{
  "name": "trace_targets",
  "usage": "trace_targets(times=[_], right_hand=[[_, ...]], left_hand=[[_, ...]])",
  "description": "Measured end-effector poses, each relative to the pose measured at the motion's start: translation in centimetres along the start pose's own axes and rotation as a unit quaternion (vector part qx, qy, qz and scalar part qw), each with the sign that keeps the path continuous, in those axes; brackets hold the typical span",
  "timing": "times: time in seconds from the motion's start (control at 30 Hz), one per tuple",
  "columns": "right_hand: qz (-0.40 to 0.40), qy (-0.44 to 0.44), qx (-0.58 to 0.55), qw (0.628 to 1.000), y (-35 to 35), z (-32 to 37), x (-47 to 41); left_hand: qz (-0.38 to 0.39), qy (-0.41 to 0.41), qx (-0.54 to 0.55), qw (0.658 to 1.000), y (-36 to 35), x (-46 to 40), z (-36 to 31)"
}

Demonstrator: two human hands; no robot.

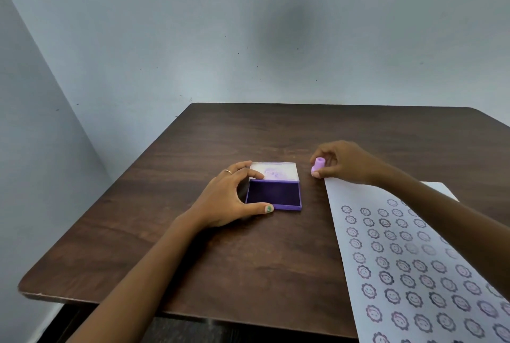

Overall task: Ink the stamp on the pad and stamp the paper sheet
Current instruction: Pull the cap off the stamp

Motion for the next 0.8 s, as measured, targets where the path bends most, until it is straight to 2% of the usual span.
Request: trace_targets(times=[0.07, 0.13, 0.2, 0.33, 0.43, 0.53, 0.7, 0.8], right_hand=[[-0.041, -0.007, -0.041, 0.998, 0.6, -0.1, 0.5], [-0.097, -0.03, -0.141, 0.985, 1.5, -0.8, 1.3], [-0.147, -0.06, -0.267, 0.95, 2.0, -1.9, 2.3], [-0.198, -0.105, -0.416, 0.881, 1.1, -4.1, 4.3], [-0.2, -0.124, -0.477, 0.847, 0.6, -5.1, 4.7], [-0.178, -0.13, -0.532, 0.817, 0.3, -5.2, 4.6], [-0.12, -0.131, -0.587, 0.79, 0.1, -4.8, 4.6], [-0.105, -0.145, -0.607, 0.774, 0.2, -5.0, 4.6]], left_hand=[[-0.003, -0.001, 0.001, 1.0, 0.1, 0.1, 0.0], [-0.006, -0.003, -0.003, 1.0, 0.1, 0.1, -0.2], [-0.02, -0.004, 0.002, 1.0, 0.4, 0.2, -0.5], [-0.094, -0.014, 0.043, 0.995, 1.9, -0.1, -1.8], [-0.129, -0.047, 0.047, 0.989, 2.3, -1.1, -4.5], [-0.13, -0.085, 0.062, 0.986, 1.6, -2.7, -8.1], [-0.11, -0.109, 0.095, 0.983, -0.9, -5.6, -12.7], [-0.141, -0.129, 0.135, 0.972, -1.8, -6.2, -14.1]])
Point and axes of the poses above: each hand's wrist, its own x-axis away from the middle knuckle, its own y-axis out of the back of the hand, z = x × y, the point moved 10 cm from there along -x, towards the middle knuckle, and after that the axes turned 4 degrees about -z, right-handed, at the moved point
